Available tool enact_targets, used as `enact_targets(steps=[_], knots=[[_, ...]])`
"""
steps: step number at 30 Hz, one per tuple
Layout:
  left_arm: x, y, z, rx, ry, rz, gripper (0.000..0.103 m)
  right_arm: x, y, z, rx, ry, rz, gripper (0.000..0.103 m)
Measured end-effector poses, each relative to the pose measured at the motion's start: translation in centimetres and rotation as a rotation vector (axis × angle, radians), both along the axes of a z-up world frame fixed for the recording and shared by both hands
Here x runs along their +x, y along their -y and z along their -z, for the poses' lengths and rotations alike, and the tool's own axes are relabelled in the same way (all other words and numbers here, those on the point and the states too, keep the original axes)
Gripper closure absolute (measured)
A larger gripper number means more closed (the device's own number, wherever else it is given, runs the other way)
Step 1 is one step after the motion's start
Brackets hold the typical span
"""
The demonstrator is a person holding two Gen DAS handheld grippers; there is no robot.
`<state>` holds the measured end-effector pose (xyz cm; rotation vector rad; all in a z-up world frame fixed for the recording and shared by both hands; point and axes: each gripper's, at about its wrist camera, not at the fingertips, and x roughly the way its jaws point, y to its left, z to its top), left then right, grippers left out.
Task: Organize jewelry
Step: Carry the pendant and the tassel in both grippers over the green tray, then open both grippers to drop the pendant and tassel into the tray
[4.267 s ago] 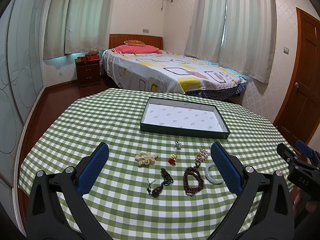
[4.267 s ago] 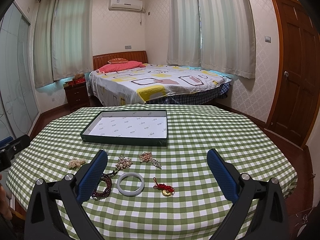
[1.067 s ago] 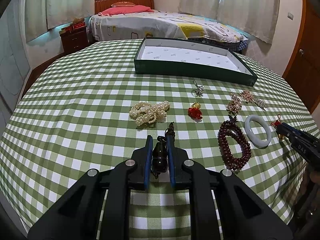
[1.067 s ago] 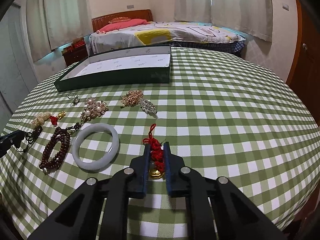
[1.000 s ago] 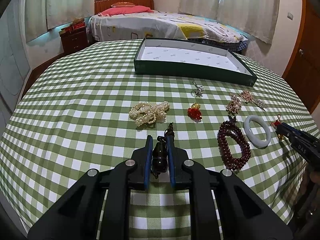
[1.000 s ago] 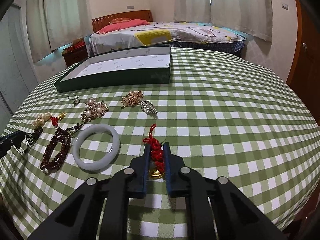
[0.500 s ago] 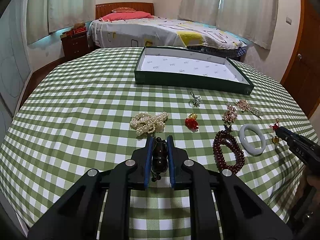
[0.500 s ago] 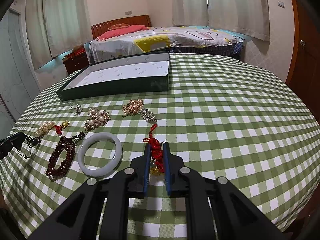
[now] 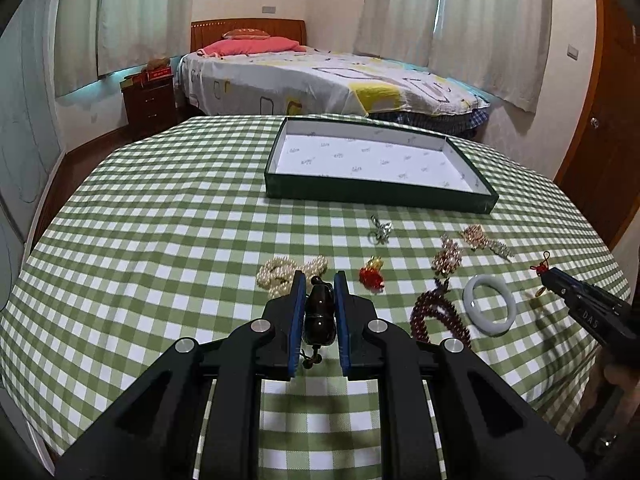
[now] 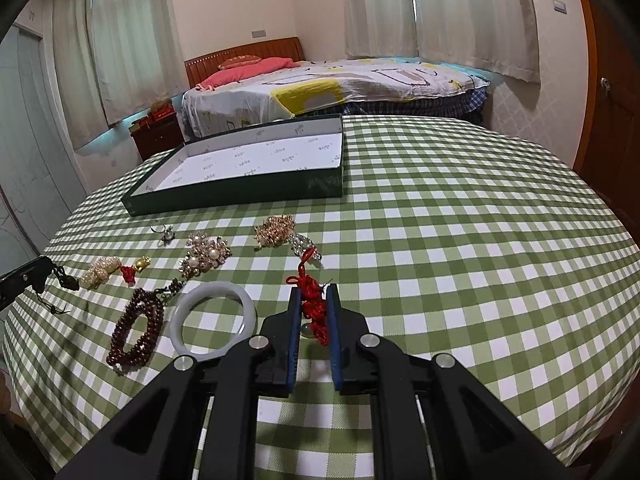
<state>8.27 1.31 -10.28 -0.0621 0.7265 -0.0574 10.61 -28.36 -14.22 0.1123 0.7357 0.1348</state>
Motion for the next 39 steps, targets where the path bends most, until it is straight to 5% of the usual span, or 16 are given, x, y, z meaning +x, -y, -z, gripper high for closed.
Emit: enact_targets(steps=[12, 22, 28, 39], knots=[[4.5, 1.6, -2.8, -0.013, 0.043, 0.052, 0.089, 2.9, -0.6, -3.3, 0.021, 0.052, -0.016, 0.09], [13.8, 1.5, -4.0, -0.049, 0.088, 0.059, 0.089, 11.6, -3.0, -6.1, 0.009, 0.12, -0.055, 0.09], [20.3, 1.2, -1.6, -0.047, 0.038, 0.041, 0.089, 17.2, -3.9, -4.0, -0.004, 0.067, -0.063, 0.09], [24.7, 1.3, 4.5, -0.02, -0.141, 0.061, 0.089, 20.7, -4.4, 0.5, -0.043, -0.092, -0.078, 0.09]])
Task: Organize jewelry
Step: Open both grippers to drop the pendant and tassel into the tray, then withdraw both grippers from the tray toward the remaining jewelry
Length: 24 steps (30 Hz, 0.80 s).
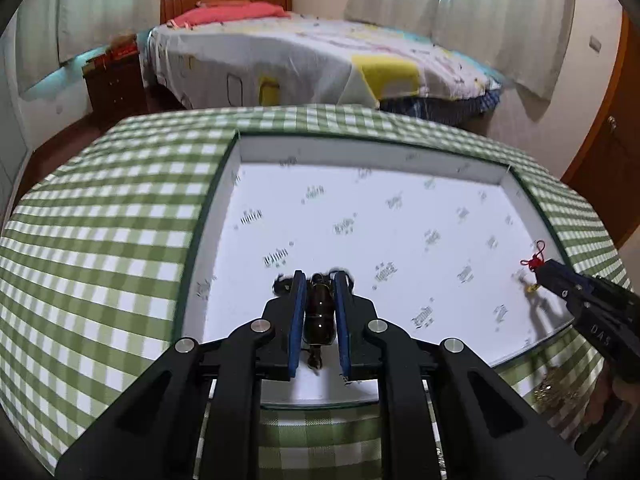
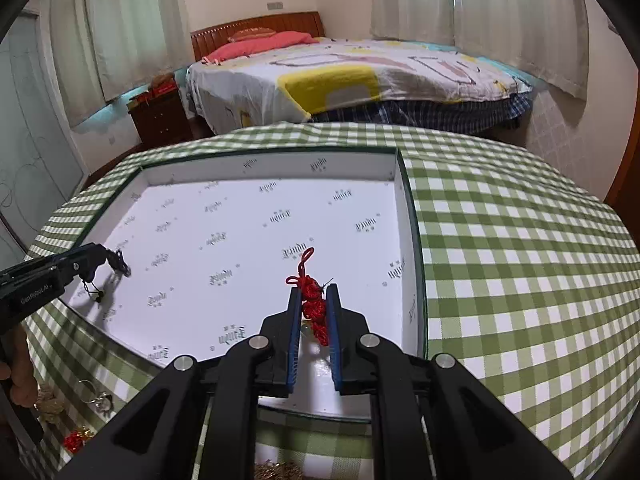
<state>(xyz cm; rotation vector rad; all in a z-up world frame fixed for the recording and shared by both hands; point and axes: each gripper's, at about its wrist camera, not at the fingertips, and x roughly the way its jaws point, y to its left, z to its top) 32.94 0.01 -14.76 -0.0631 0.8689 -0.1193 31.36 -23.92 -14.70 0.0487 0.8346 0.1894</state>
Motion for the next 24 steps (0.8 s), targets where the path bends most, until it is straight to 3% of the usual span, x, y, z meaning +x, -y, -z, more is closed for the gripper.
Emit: enact_targets(steps=[6, 11, 15, 20, 24], knots=[[0.7, 0.2, 1.4, 0.009, -0.04, 0.014, 0.088, 0.1, 0.1, 0.2, -0.007, -0.01, 0.001, 0.087], [0.6, 0.4, 1.6, 0.011, -0.043, 0.019, 0.081, 0.1, 0.2, 0.7, -0.011, -0.012, 0.006, 0.076], [0.5, 0.3, 1.4, 0.004, -0.031, 0.009, 0.055, -0.1, 0.3, 0.5, -0.007, -0.001, 0.01, 0.062], [0.2, 0.4, 1.2, 0.002, -0.018, 0.01, 0.052, -0.5, 0.1, 0.1, -0.004, 0.022, 0.013, 0.055], [-0.3, 0.5, 0.6, 0.022, 0.013, 0.002, 0.037, -0.9, 0.2, -0.4, -0.005, 0.037, 0.019, 0.052]])
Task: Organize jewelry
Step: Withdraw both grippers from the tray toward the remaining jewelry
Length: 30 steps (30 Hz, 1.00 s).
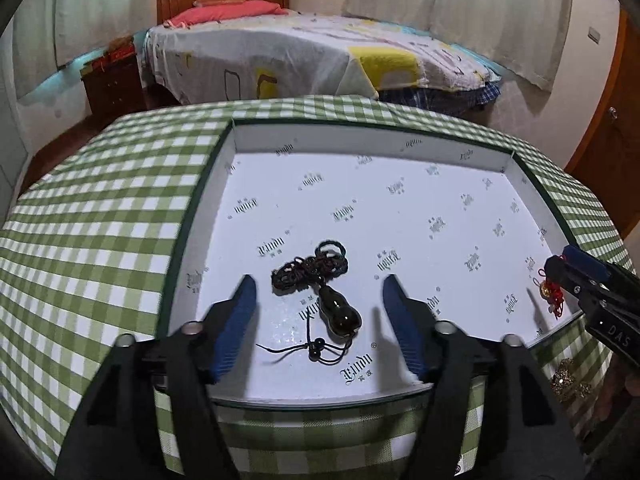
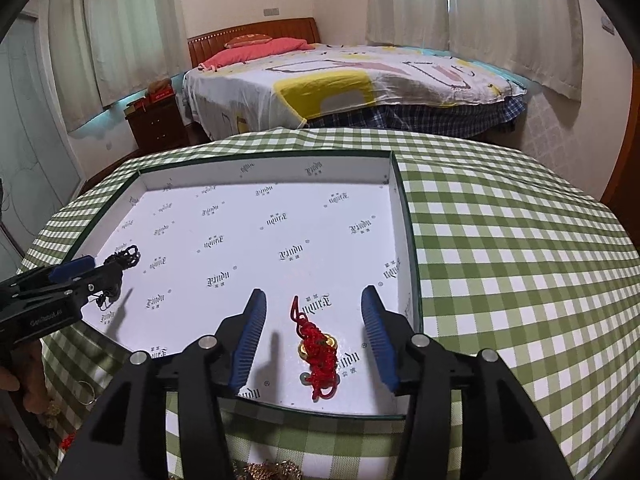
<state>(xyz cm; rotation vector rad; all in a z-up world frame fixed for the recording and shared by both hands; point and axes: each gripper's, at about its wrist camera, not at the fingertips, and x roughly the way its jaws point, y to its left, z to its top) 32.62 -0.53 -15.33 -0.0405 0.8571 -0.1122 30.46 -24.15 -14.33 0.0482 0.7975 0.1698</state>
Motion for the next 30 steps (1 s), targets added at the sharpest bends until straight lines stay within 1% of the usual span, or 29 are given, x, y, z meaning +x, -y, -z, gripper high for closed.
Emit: enact_targets(steps=[3, 7, 10, 15, 22, 26, 30], knots=[[-0.6, -0.3, -0.9, -0.005, 0.023, -0.012, 0.032, -0.6, 0.0, -0.6, -0.004, 0.018, 0.008, 0.049], [-2.5, -0.6, -2.5, -0.003, 0.081, -0.036, 0.025, -1.8, 0.0, -1.3, -0.003, 0.035, 0.013, 0.047], [-4.4, -0.6, -3.5, 0.016, 0.124, -0.051, 0.024, -3.4, 0.0, -2.0, 0.005, 0.051, 0.019, 0.045], [-8.1, -0.6, -4.7, 0.036, 0.178, -0.067, 0.023, -6.6, 0.0, -3.0, -0.01, 0.082, 0.025, 0.041], [-12.6, -0.5, -5.4, 0.054, 0.204, -0.082, 0.023, -11.2, 0.7, -3.4, -0.007, 0.101, 0.037, 0.04], [-14.9, -1.0, -5.1, 0.041, 0.192, -0.108, 0.023, -13.6, 0.7, -3.0, -0.013, 0.104, 0.03, 0.039], [-17.2, -1.6, -4.6, 0.042, 0.18, -0.131, 0.023, -15.7, 0.4, -2.0, -0.011, 0.088, 0.013, 0.039]])
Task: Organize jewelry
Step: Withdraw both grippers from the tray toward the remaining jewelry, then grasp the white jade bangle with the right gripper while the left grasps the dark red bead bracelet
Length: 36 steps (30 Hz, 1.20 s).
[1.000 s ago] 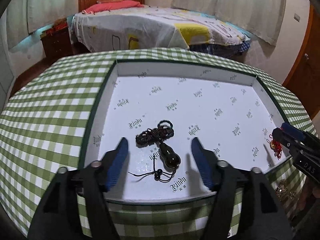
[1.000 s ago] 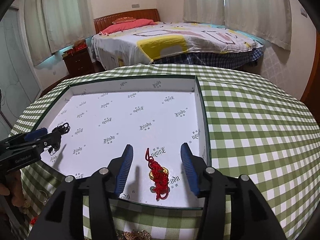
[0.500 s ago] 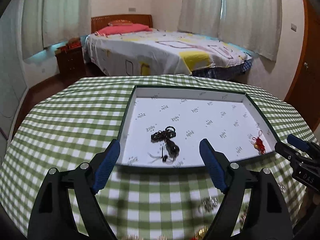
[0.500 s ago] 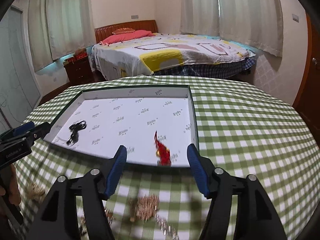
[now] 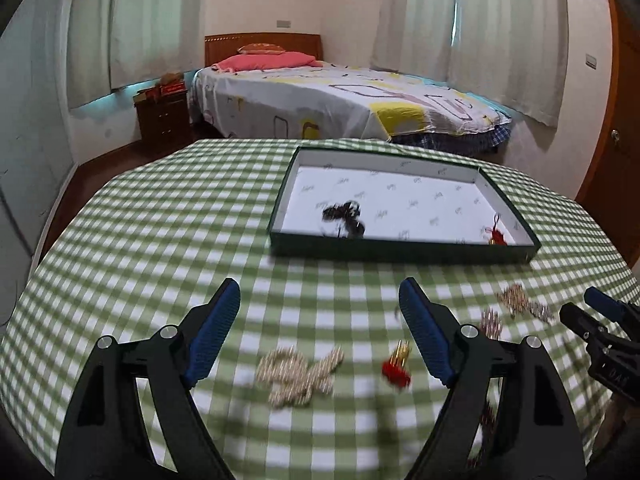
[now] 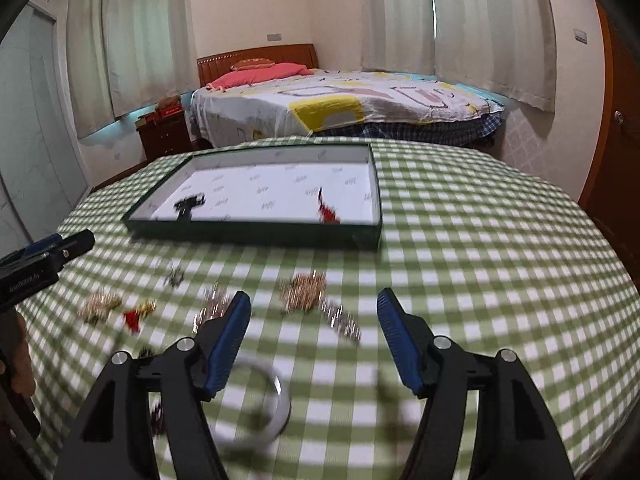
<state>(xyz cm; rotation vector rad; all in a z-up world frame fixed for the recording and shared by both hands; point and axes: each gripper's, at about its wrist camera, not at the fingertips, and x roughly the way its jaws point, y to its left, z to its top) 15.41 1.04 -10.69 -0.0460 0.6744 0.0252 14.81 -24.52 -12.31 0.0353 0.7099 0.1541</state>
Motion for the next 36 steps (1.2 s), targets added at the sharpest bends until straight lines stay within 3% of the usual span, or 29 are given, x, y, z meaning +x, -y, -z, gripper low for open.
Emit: enact_targets(steps=[9, 23, 27, 29, 36], knots=[[-4.7, -1.3, 1.5, 0.009, -0.026, -0.041, 0.023, -2.4, -1.6, 2.5, -0.006, -0.041, -0.063, 0.03], [-5.4, -0.4, 2.8, -0.004, -0.057, -0.031, 0.023, -2.1, -4.3, 4.7, -0.053, -0.109, -0.121, 0.024], [-5.4, 0.1, 3.0, -0.007, -0.064, -0.023, 0.022, -2.3, -4.3, 4.8, -0.063, -0.106, -0.123, 0.024], [-5.4, 0.4, 3.1, -0.007, -0.065, -0.017, 0.021, -2.5, -4.4, 4.8, -0.067, -0.1, -0.125, 0.034], [-5.6, 2.3, 3.2, -0.023, -0.073, 0.027, 0.019, -2.9, -3.2, 4.8, -0.056, -0.105, -0.098, 0.034]])
